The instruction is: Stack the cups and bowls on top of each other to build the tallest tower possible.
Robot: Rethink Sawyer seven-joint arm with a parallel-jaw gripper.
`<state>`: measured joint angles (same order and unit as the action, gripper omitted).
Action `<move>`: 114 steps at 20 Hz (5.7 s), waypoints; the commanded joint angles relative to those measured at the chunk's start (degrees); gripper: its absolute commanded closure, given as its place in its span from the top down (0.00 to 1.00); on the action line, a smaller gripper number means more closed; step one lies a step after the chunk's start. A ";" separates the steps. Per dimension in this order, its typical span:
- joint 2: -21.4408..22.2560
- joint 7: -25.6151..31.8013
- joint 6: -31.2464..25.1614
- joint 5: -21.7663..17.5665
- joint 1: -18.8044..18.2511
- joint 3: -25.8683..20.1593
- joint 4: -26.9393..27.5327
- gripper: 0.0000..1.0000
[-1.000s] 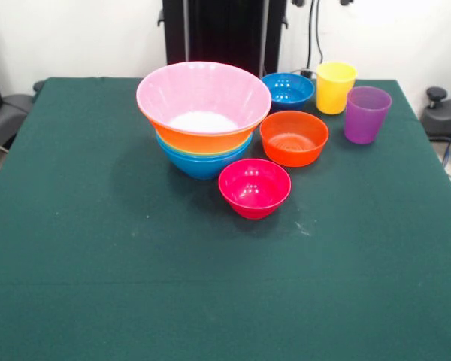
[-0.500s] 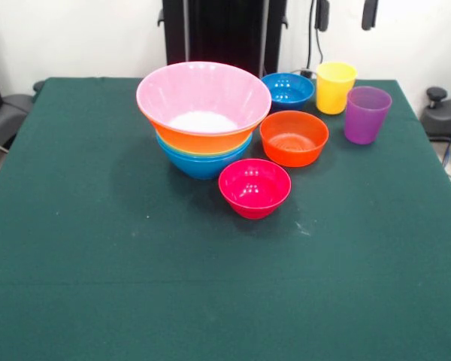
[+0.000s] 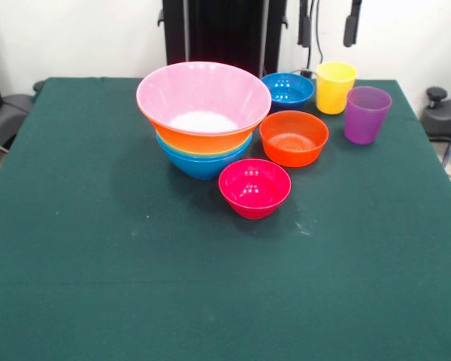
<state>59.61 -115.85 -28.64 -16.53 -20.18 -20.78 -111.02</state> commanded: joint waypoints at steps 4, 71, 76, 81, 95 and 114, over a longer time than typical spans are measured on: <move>-2.21 -5.08 1.95 -0.96 0.08 2.94 -5.98 1.00; -4.85 -6.42 15.68 -5.50 3.17 12.06 -15.36 1.00; -6.17 -7.12 18.69 -4.75 4.65 14.28 -17.23 1.00; -5.65 -7.59 20.91 -3.62 5.81 15.96 -20.68 1.00; -9.66 -7.37 26.42 -2.37 7.86 18.83 -22.12 1.00; -26.53 -9.13 43.26 -0.39 13.45 24.04 -20.47 1.00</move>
<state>38.70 -115.85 12.13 -16.70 -7.51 4.48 -130.80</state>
